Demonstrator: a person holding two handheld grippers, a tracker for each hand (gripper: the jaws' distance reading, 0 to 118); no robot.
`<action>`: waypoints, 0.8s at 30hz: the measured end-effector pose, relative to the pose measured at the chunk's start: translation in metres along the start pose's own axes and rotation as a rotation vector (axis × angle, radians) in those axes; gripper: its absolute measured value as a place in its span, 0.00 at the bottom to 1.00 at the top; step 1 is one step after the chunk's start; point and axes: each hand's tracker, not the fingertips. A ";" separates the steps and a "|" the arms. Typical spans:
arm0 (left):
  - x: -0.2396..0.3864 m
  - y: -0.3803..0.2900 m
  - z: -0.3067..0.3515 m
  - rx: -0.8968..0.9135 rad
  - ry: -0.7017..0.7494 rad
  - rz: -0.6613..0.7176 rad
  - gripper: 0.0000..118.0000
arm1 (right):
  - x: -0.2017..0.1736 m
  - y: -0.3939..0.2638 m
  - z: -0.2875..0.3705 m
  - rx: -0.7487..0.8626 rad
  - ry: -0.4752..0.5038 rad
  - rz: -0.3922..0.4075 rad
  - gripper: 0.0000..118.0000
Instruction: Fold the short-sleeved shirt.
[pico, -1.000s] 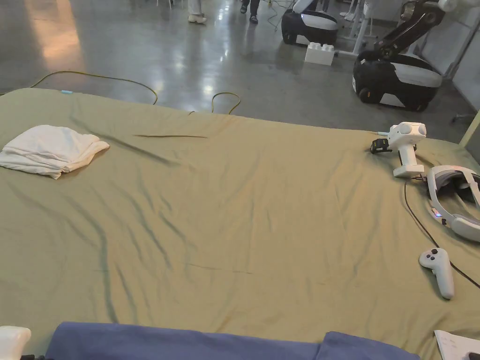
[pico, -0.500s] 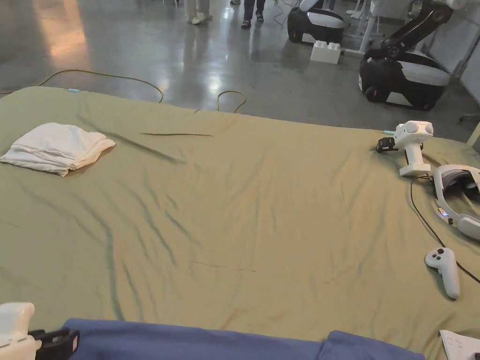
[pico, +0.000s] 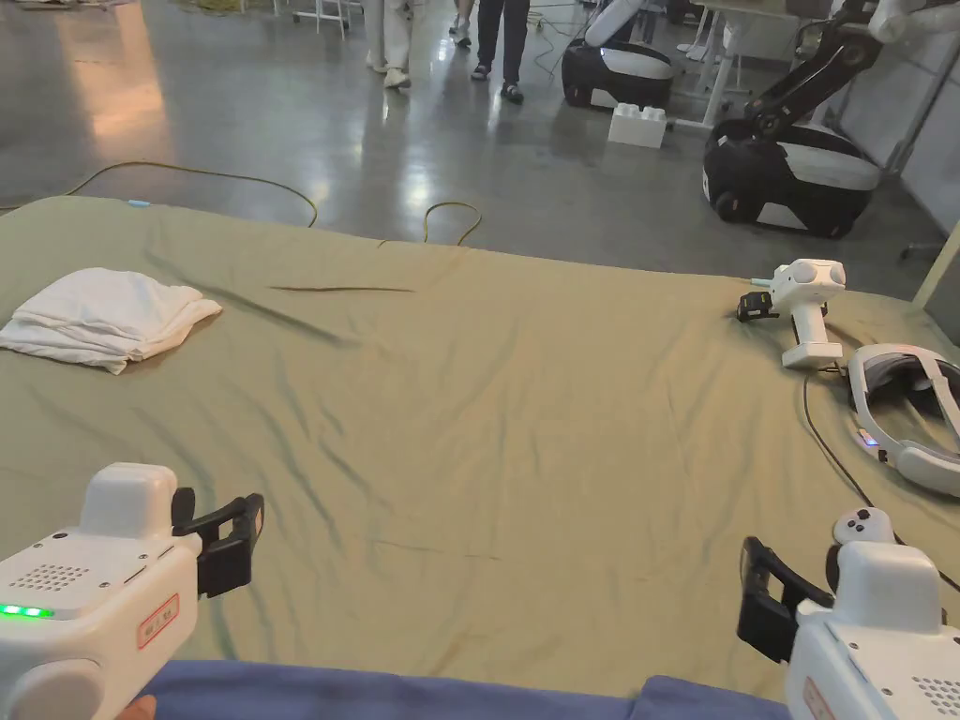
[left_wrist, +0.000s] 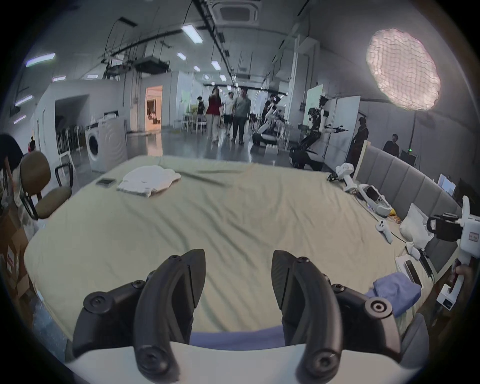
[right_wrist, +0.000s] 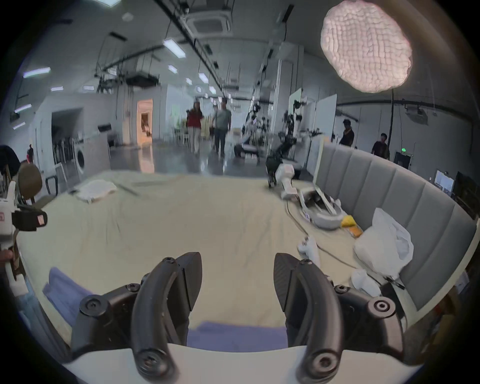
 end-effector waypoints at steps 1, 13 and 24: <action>0.005 0.003 0.002 0.033 0.006 -0.012 0.49 | -0.008 0.004 0.000 0.048 -0.006 -0.006 0.50; 0.019 0.022 0.020 0.260 0.099 -0.062 0.00 | -0.056 0.034 -0.005 0.296 -0.016 -0.057 0.00; -0.094 -0.012 0.013 -0.139 -0.048 0.124 0.00 | -0.063 0.036 -0.018 0.238 0.024 -0.032 0.00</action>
